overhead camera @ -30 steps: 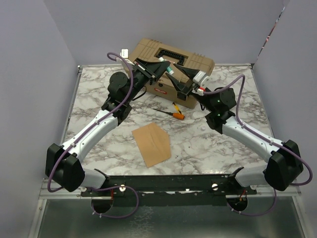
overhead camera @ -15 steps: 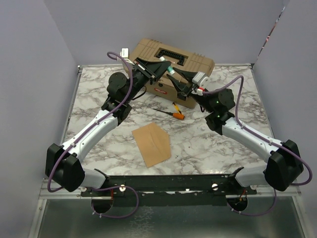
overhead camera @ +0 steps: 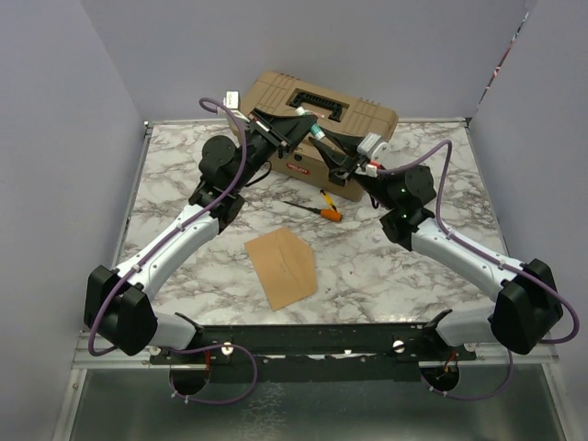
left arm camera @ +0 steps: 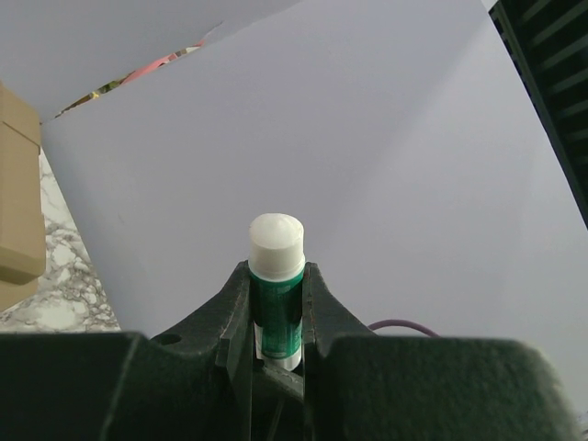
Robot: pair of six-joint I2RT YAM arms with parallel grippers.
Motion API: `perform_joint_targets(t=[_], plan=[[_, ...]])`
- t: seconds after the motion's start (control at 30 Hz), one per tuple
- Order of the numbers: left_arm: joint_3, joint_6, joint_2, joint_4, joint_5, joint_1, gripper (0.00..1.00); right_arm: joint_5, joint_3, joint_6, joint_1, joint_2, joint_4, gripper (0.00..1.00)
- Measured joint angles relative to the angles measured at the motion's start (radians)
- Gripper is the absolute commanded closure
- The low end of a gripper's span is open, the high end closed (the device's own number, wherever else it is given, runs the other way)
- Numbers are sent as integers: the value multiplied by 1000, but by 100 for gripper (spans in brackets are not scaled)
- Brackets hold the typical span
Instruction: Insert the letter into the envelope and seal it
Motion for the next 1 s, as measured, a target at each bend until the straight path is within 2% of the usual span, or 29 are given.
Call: perform_joint_targets(t=[0.03, 0.07, 0.17, 0.27, 0.43, 0.63, 0.8, 1.0], plan=[[0, -1, 0, 2, -1, 0, 100, 2, -2, 3, 2, 0, 0, 97], [0, -1, 0, 2, -2, 0, 100, 8, -3, 5, 2, 0, 1, 99], [0, -1, 0, 6, -4, 1, 100, 19, -3, 36, 1, -5, -5, 100], [-5, 10, 0, 31, -3, 0, 100, 38, 2, 133, 1, -28, -43, 99], [-29, 71, -16, 145, 10, -7, 100, 59, 51, 437, 1, -66, -144, 99], [-60, 134, -18, 332, 74, -3, 100, 96, 80, 955, 9, -94, -210, 100], [-60, 59, 4, 455, 135, 28, 100, 89, 158, 1143, 9, -99, -325, 100], [-55, 69, 5, 488, 215, 45, 100, 77, 164, 1334, 5, -106, -356, 100]])
